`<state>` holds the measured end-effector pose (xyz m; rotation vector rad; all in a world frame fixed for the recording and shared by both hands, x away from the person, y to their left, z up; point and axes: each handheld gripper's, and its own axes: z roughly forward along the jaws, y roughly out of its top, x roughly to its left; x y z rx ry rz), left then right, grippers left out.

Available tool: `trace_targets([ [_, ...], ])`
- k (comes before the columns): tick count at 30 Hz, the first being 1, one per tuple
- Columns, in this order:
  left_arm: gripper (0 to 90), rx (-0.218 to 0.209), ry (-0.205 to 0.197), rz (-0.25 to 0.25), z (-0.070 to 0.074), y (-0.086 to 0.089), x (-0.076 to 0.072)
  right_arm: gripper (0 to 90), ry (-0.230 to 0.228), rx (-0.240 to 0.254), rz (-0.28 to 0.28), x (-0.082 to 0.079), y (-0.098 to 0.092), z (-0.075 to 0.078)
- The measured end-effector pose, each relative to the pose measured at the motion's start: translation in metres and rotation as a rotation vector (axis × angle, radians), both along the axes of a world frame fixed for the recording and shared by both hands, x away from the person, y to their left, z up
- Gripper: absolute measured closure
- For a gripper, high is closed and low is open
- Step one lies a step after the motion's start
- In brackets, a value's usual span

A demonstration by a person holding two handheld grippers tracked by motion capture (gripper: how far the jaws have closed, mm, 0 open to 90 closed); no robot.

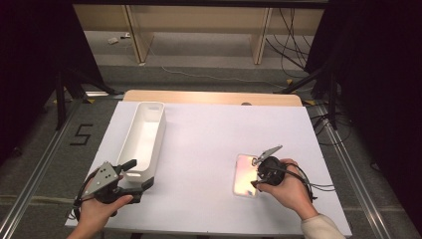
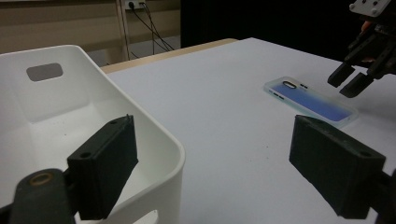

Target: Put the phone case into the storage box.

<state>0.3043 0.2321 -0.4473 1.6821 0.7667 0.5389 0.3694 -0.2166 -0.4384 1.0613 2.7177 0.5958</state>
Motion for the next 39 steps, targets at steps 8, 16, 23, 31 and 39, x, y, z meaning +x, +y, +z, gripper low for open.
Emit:
trace_targets([
  [8,14.4,0.001,-0.001,0.000,0.000,0.000,0.000,54.8,0.046,-0.076,0.139,-0.009,0.019,-0.002],
  [16,14.4,0.002,-0.002,0.000,0.000,0.000,0.000,57.8,0.050,-0.168,0.283,-0.014,0.036,-0.008],
  [23,14.5,0.014,-0.013,-0.004,0.000,0.000,0.001,58.0,0.037,-0.257,0.351,-0.016,0.047,-0.012],
  [31,14.4,0.006,-0.007,-0.003,0.000,0.000,0.000,59.4,0.011,-0.304,0.387,-0.016,0.056,-0.014],
  [39,14.4,0.005,-0.008,-0.004,0.000,0.000,0.000,59.9,-0.008,-0.345,0.412,-0.018,0.060,-0.013],
])
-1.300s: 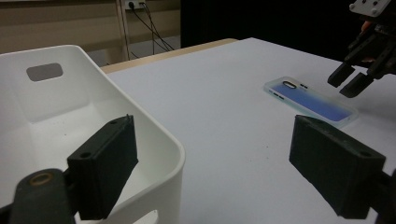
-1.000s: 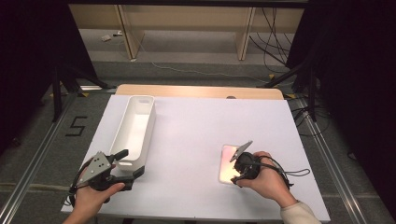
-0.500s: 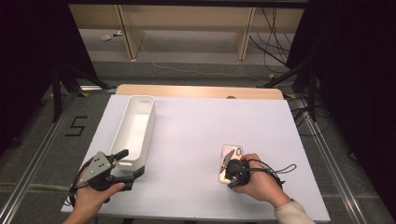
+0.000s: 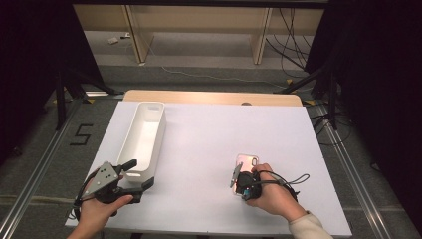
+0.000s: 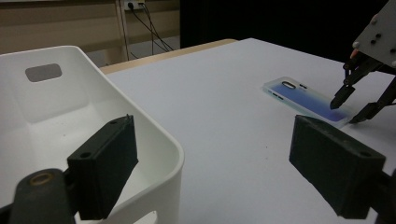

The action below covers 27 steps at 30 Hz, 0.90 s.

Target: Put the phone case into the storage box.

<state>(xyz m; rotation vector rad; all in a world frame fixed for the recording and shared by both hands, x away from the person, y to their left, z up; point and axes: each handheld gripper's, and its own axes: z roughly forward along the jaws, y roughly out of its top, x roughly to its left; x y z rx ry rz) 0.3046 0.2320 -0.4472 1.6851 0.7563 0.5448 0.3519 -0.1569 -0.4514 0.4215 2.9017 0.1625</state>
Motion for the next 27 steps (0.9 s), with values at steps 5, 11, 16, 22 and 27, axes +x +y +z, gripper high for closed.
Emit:
trace_targets([
  [5,14.4,0.012,-0.003,0.002,0.0004,0.0006,0.0002,62.6,-0.001,-0.015,0.006,-0.0009,0.0017,-0.0019],
  [11,14.5,0.013,-0.005,0.001,0.0004,0.0006,0.0003,65.2,-0.005,-0.030,0.039,-0.0004,0.0032,-0.0023],
  [16,14.5,0.000,0.003,0.001,-0.0001,0.0000,0.0000,71.4,0.008,-0.033,0.061,-0.0005,0.0036,-0.0026],
  [22,14.5,-0.001,0.002,0.000,0.0000,0.0000,-0.0001,77.1,0.018,-0.036,0.071,-0.0015,0.0042,-0.0030],
  [27,14.5,-0.002,0.003,0.001,-0.0001,-0.0001,-0.0001,80.5,0.024,-0.045,0.069,-0.0025,0.0057,-0.0029],
])
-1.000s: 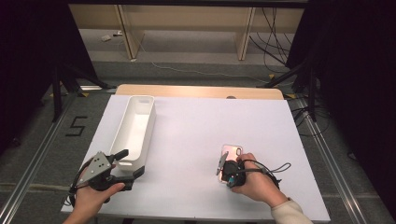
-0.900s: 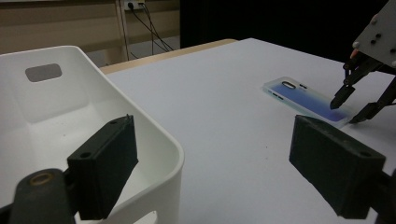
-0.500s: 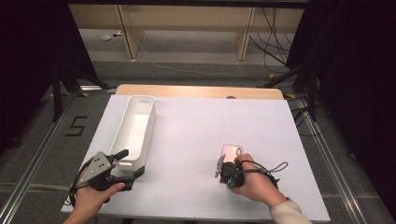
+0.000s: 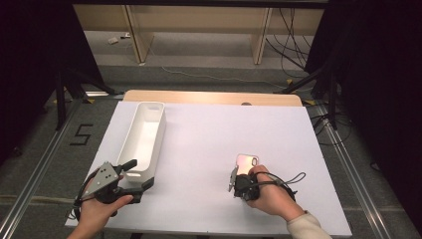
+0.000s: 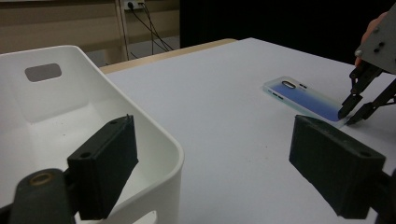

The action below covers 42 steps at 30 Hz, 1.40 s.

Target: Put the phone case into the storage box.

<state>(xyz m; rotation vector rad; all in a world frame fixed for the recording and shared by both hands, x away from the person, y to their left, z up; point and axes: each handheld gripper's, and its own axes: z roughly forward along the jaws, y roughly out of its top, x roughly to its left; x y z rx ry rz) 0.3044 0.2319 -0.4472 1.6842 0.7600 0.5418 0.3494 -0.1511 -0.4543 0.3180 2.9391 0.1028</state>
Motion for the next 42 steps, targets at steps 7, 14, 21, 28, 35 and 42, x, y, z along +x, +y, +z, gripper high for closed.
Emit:
trace_targets([
  [7,14.5,0.003,-0.003,-0.001,0.0001,0.0003,0.0001,83.7,-0.004,-0.006,0.008,-0.0011,0.0006,-0.0006],
  [14,14.5,0.004,-0.002,-0.001,0.0000,0.0002,0.0001,85.8,-0.016,-0.016,0.033,-0.0018,0.0012,-0.0004],
  [21,14.5,0.004,-0.003,-0.002,0.0000,0.0002,0.0000,86.3,-0.015,-0.016,0.032,-0.0030,0.0014,-0.0008],
  [28,14.5,0.005,-0.003,-0.002,0.0000,0.0003,0.0001,86.7,-0.022,-0.020,0.055,-0.0024,0.0012,-0.0005],
  [35,14.5,0.006,-0.002,-0.002,0.0000,0.0003,0.0000,87.4,-0.027,-0.021,0.056,-0.0033,0.0010,-0.0007],
  [42,14.5,0.005,-0.001,-0.002,0.0000,0.0002,-0.0002,87.7,-0.023,-0.020,0.040,-0.0055,0.0002,-0.0006],
])
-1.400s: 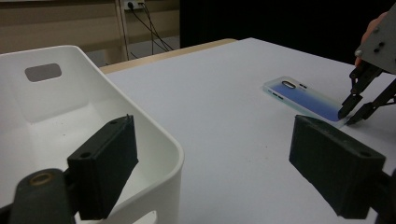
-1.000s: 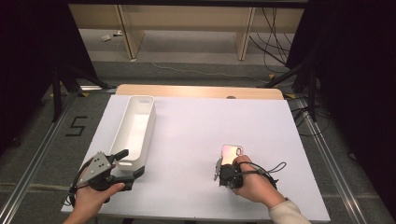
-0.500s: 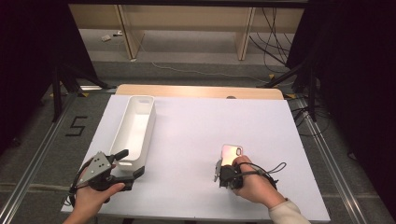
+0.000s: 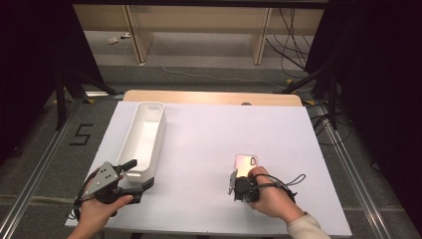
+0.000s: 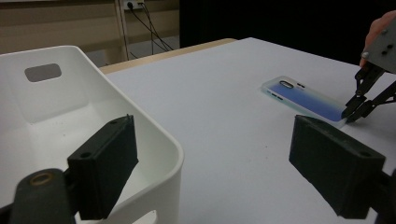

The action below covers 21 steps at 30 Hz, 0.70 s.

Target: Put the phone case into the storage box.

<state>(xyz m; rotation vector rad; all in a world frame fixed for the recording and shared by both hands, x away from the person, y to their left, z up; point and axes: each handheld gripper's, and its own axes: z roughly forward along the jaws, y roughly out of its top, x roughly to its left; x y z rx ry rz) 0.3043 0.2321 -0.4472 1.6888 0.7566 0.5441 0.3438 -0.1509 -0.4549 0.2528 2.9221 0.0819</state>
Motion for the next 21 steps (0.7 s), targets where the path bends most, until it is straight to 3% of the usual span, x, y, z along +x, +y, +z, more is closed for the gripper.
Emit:
trace_targets([
  [12,14.5,0.001,0.000,-0.002,-0.0001,0.0000,0.0000,88.0,-0.034,0.003,0.041,0.0007,-0.0012,0.0031],
  [21,14.6,0.002,0.000,0.000,0.0000,-0.0001,0.0000,88.9,-0.052,0.006,0.026,-0.0020,-0.0008,0.0072],
])
